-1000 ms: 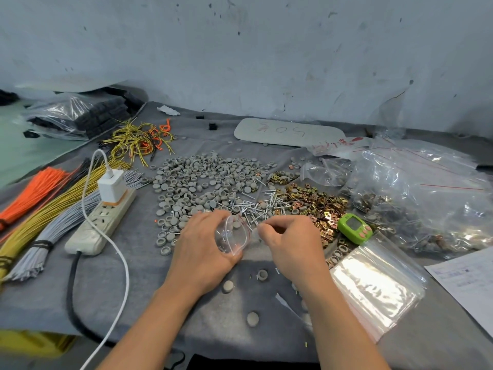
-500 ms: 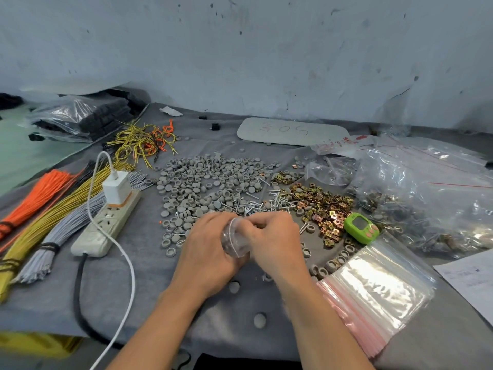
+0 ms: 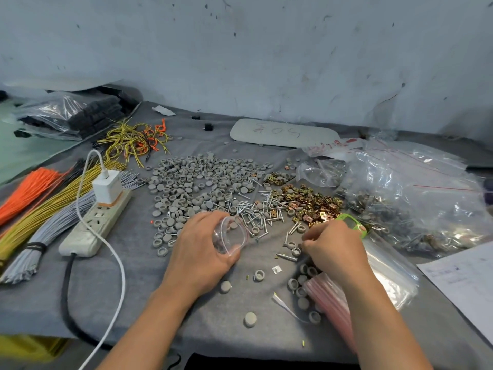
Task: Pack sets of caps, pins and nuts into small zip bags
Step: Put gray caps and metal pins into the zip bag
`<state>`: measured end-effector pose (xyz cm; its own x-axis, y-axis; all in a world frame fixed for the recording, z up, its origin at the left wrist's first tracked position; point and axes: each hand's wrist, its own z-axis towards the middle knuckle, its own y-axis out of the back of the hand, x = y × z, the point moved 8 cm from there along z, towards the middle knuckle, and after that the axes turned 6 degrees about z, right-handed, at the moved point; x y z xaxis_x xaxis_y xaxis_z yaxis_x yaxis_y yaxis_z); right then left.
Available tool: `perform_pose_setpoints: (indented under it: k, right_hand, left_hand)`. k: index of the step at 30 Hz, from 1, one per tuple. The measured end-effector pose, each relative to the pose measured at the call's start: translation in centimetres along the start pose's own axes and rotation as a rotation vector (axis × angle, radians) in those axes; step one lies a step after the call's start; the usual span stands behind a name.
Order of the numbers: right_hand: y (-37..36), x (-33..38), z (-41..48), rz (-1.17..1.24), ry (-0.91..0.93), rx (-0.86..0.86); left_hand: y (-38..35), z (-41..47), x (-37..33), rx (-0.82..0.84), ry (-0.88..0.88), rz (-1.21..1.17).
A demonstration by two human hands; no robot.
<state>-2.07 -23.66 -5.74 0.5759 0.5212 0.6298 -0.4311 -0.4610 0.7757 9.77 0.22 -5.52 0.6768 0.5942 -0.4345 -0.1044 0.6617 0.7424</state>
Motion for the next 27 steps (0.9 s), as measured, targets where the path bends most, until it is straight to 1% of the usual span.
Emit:
perform_pose_setpoints:
  k: [3,6,12,15,17,19,21,25,27]
  right_hand:
    - [-0.7,-0.2,0.0,-0.020,0.046,0.080]
    - [-1.1,0.7,-0.3,-0.046,0.083,0.086]
    - [-1.7,1.4,-0.4,-0.220,0.003,0.102]
    - [-1.5,1.6,-0.6,-0.206,-0.005,0.079]
    - [-1.0,2.1,-0.9,-0.114,0.039,0.017]
    - [-0.9,2.9,-1.4,0.118,0.109,-0.025]
    - [-1.5,4.1,-2.2,0.336,0.168,-0.001]
    - [-3.8,6.9,-3.6,0.523,0.262,0.079]
    - [-4.7,8.2,-4.2,0.612,0.288,0.110]
  left_hand:
    - [-0.1,0.0,-0.1,0.002,0.000,0.018]
    - [-0.1,-0.1,-0.2,0.016,-0.002,0.037]
    - [-0.2,0.0,-0.2,0.042,-0.004,0.039]
    - [-0.3,0.0,-0.2,0.048,-0.005,0.042]
    - [-0.4,0.0,-0.1,0.061,-0.002,0.048]
    - [-0.6,0.0,0.0,0.067,-0.005,0.043]
    - [-0.6,0.0,0.0,0.056,-0.007,0.041]
    - [-0.6,0.0,-0.2,0.033,-0.026,0.024]
    - [-0.7,0.1,-0.3,0.055,-0.032,0.015]
